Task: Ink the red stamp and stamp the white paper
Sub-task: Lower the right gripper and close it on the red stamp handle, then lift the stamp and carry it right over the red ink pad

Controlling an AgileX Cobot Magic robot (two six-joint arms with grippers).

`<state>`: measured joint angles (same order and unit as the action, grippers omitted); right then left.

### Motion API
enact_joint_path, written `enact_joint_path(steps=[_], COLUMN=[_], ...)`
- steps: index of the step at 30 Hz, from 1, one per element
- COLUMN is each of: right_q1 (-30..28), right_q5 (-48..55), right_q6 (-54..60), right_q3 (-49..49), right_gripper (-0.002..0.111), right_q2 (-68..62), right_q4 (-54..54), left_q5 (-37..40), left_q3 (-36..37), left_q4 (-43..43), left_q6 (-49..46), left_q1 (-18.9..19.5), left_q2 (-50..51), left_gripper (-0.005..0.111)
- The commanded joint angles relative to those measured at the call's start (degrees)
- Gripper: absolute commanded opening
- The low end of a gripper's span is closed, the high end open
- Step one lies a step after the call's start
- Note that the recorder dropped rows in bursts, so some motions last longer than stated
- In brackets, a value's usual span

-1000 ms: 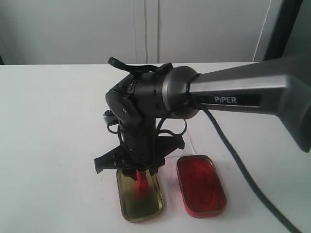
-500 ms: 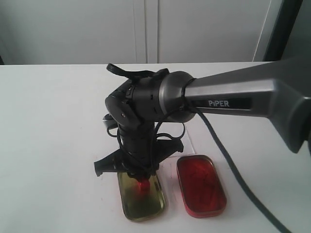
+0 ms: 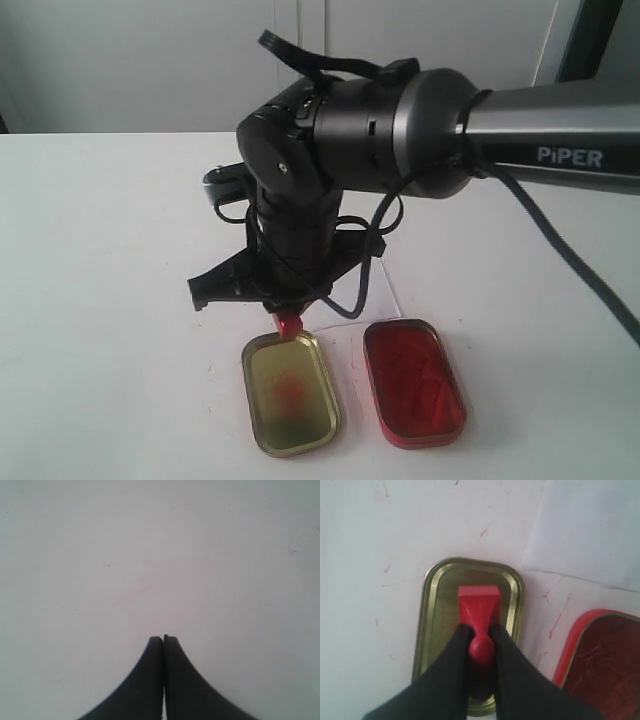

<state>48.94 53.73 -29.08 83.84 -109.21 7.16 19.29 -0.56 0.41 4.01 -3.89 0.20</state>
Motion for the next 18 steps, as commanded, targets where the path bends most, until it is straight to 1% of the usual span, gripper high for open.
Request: enact_joint_path(steps=[1, 10, 18], right_q1=[-2.39, -4.99, -7.49], right_q5=[1.15, 4.22, 0.65], right_q6=[2.37, 8.31, 9.47], right_q3=[0.06, -0.8, -11.24], right_gripper=[0.0, 0.0, 0.0], right_q2=[0.69, 1.12, 7.37], right_q4=[0.57, 0.17, 0.24], left_q5=[0.82, 0.82, 0.82], left_q3=[0.56, 0.56, 0.56], left_q4=[0.07, 0.07, 0.07], left_q6=[0.05, 0.05, 0.05], left_q1=[0.04, 0.04, 0.04], left_q2=[-0.2, -0.2, -0.2], left_gripper=[0.0, 0.0, 0.0])
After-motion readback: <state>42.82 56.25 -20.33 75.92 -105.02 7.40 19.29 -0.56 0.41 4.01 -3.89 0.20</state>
